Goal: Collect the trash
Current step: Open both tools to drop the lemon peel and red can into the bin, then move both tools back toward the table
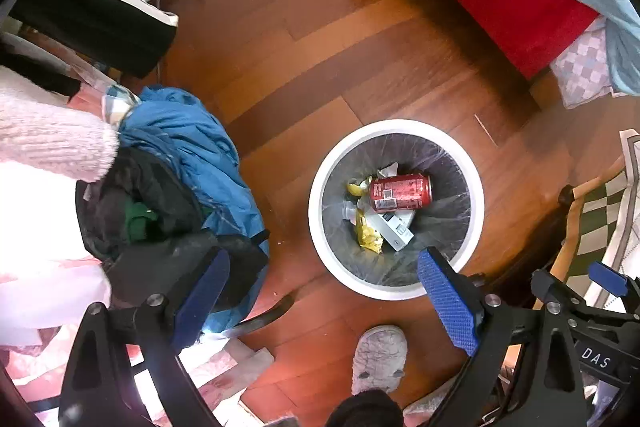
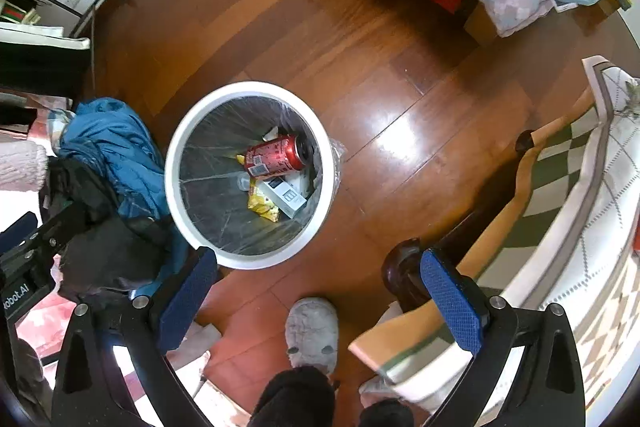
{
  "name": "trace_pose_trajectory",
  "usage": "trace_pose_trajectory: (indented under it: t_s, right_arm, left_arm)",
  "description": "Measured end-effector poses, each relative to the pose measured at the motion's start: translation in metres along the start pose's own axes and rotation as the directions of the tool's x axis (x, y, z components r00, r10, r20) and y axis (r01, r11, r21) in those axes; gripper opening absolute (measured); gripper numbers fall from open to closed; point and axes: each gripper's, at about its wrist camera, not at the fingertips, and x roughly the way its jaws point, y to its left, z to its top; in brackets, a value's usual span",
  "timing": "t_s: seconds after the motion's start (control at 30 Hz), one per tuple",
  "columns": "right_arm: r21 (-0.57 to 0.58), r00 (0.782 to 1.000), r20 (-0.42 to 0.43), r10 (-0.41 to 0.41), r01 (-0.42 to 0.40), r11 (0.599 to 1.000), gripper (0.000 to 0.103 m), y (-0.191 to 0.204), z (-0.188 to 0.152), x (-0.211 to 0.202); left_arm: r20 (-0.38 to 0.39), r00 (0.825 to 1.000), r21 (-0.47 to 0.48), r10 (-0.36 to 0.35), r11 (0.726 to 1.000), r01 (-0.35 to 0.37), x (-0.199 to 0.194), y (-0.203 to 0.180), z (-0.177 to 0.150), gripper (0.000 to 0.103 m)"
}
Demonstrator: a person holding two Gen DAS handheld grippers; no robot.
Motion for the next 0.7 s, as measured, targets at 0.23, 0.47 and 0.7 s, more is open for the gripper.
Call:
trace_pose_trajectory:
  t_s: [0.23,0.47,0.7]
  right_arm:
    - [-0.014,0.997,0.075,0.017,-0.016,1.0,0.103,0.007,-0.02,-0.063]
    - [-0.015,0.99,0.127,0.055,-0.053,0.998,0.103,0.003,-0.042,-0.131]
    - [-0.001,0.969,0.182,0.167,-0.169,0.986,0.103,-0.011,-0.067,-0.194]
  left_arm:
    - [0.042,0.999,0.014,0.007,1.0,-0.007,-0.053,0.002,-0.015,0.096]
    - [0.078,0.997,0.004,0.006,1.0,-0.007,-0.114,0.005,-0.031,0.096]
    - [0.152,0.987,-0.007,0.051,0.999,-0.051,-0.176,-0.003,-0.046,0.096]
